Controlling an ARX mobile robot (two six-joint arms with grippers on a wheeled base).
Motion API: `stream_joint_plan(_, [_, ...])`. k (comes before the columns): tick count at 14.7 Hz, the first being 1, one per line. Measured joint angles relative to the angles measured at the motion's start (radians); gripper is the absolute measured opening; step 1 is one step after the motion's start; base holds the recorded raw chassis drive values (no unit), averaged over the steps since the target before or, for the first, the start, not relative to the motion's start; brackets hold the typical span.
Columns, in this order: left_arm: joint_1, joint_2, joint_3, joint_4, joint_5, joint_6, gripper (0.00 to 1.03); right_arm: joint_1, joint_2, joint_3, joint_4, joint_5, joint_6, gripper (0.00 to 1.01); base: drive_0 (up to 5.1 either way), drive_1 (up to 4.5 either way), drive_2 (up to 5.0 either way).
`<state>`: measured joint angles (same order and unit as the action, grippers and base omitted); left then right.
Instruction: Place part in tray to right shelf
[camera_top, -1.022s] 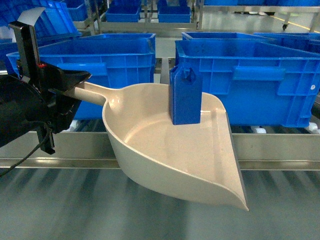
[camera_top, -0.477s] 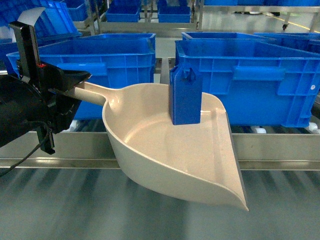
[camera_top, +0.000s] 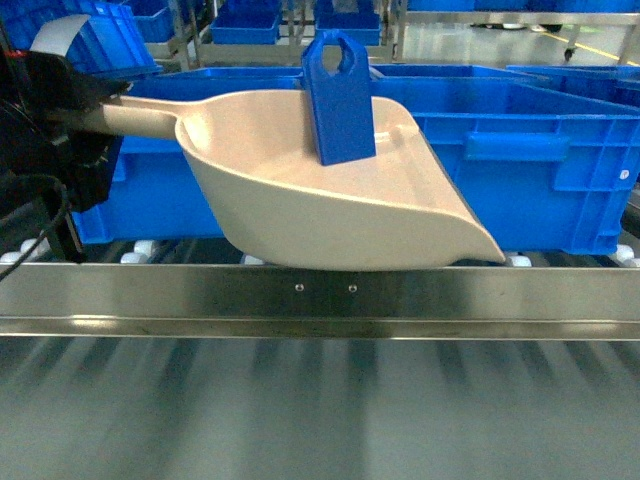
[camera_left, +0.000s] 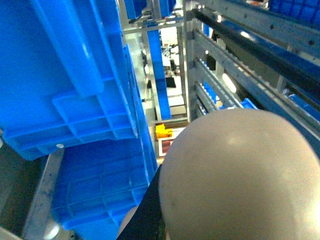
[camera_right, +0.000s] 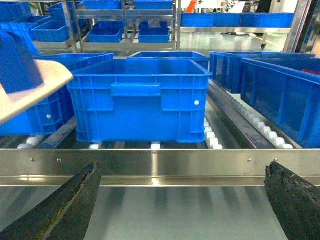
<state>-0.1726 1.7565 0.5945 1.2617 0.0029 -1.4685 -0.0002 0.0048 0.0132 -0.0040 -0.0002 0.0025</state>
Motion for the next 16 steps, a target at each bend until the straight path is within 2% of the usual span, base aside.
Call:
stream_joint_plan(2, [0.048,-0.101,0.076,-0.145,-0.033,-0.007,0.15,0.0,0.0,0.0,0.0,0.0,0.0,0.98,0.0,0.0,0.0])
stream_joint_plan(4, [0.115,-0.144,0.236,-0.347,-0.088,-0.01,0.15,0.0,0.0,0.0,0.0,0.0,0.0,0.98,0.0,0.0,0.0])
stream_joint_plan(5, [0.144,-0.126,0.343,-0.497,-0.145,0.001,0.15,0.0,0.0,0.0,0.0,0.0,0.0,0.98,0.0,0.0,0.0])
stream_joint_plan(6, [0.157,-0.068,0.48,-0.639,-0.214,0.038,0.15,0.0,0.0,0.0,0.0,0.0,0.0,0.98,0.0,0.0,0.0])
stream_joint_plan(7, [0.159,0.013,0.629,-0.751,-0.293,0.101,0.15,0.0,0.0,0.0,0.0,0.0,0.0,0.98,0.0,0.0,0.0])
stream_joint_plan(8, [0.147,0.138,0.841,-0.887,-0.401,0.199,0.15,0.0,0.0,0.0,0.0,0.0,0.0,0.98,0.0,0.0,0.0])
stream_joint_plan(9, [0.143,0.285,1.065,-0.953,-0.489,0.345,0.15,0.0,0.0,0.0,0.0,0.0,0.0,0.98,0.0,0.0,0.0])
stream_joint_plan(10, [0.138,0.39,1.241,-1.033,-0.512,0.459,0.15,0.0,0.0,0.0,0.0,0.0,0.0,0.98,0.0,0.0,0.0])
stream_joint_plan(11, [0.131,0.432,1.307,-0.998,-0.521,0.583,0.15,0.0,0.0,0.0,0.0,0.0,0.0,0.98,0.0,0.0,0.0])
stream_joint_plan(12, [0.13,0.4,1.259,-0.916,-0.515,0.676,0.15,0.0,0.0,0.0,0.0,0.0,0.0,0.98,0.0,0.0,0.0])
stream_joint_plan(13, [0.13,0.302,1.16,-0.871,-0.502,0.719,0.15,0.0,0.0,0.0,0.0,0.0,0.0,0.98,0.0,0.0,0.0])
stream_joint_plan(14, [0.136,0.19,1.055,-0.824,-0.464,0.711,0.15,0.0,0.0,0.0,0.0,0.0,0.0,0.98,0.0,0.0,0.0])
stream_joint_plan(15, [0.146,0.052,0.914,-0.787,-0.396,0.646,0.15,0.0,0.0,0.0,0.0,0.0,0.0,0.98,0.0,0.0,0.0])
stream_joint_plan(16, [0.145,-0.046,0.77,-0.745,-0.335,0.554,0.15,0.0,0.0,0.0,0.0,0.0,0.0,0.98,0.0,0.0,0.0])
